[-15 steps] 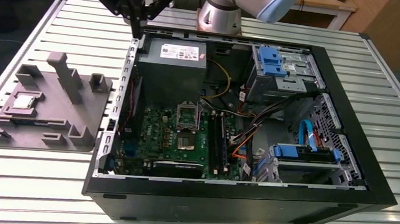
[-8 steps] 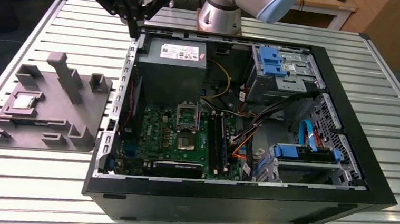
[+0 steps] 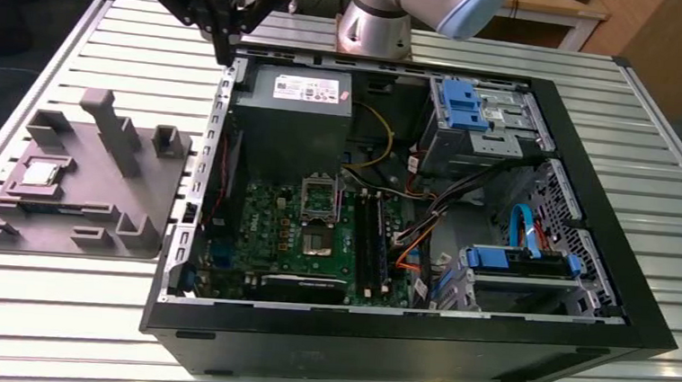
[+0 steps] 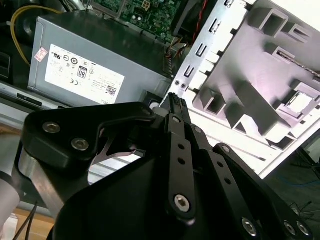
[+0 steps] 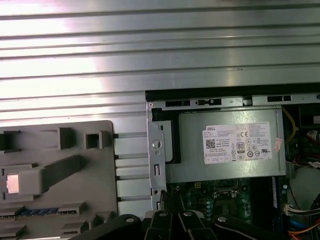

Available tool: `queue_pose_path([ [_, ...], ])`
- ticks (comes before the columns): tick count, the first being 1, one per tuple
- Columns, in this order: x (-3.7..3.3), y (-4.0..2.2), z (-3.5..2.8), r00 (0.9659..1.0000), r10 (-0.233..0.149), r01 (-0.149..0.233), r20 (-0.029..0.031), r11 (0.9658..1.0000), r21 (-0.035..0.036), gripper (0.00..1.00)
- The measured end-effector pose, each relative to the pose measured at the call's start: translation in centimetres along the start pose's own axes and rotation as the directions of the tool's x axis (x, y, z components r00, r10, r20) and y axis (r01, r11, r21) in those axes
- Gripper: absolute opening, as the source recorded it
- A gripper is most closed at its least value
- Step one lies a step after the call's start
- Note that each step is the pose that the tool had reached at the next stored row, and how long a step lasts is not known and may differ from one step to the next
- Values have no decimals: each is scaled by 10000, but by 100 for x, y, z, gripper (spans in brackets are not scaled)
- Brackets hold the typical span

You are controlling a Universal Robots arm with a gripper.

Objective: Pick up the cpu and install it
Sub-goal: 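Reach for the cpu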

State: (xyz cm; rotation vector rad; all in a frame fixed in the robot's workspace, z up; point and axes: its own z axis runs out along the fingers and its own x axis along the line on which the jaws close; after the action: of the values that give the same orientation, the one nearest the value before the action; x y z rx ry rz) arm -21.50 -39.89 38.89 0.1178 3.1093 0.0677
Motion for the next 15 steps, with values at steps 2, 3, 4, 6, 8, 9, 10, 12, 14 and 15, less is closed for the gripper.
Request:
queue_pose_path([
  [2, 31, -2, 0, 10000, -1, 1, -1, 10000, 0, 10],
  [3, 49, -4, 0, 10000, 0, 0, 0, 10000, 0, 10],
  [4, 65, -5, 0, 10000, 1, -1, 0, 10000, 0, 10],
  [6, 100, -7, 1, 10000, 0, 0, 0, 10000, -1, 10],
  [8, 137, -10, 1, 10000, 0, 0, 0, 10000, 0, 10],
  [9, 157, -11, 2, 10000, 0, 0, 0, 10000, 0, 10],
  [10, 177, -13, 3, 10000, 0, 0, 0, 10000, 0, 10],
  [12, 220, -16, 4, 10000, -1, 1, 0, 10000, -1, 10],
  [14, 268, -20, 4, 10000, 0, 0, -1, 10000, 0, 10],
  [15, 292, -22, 4, 10000, 1, -1, 0, 10000, 0, 10],
])
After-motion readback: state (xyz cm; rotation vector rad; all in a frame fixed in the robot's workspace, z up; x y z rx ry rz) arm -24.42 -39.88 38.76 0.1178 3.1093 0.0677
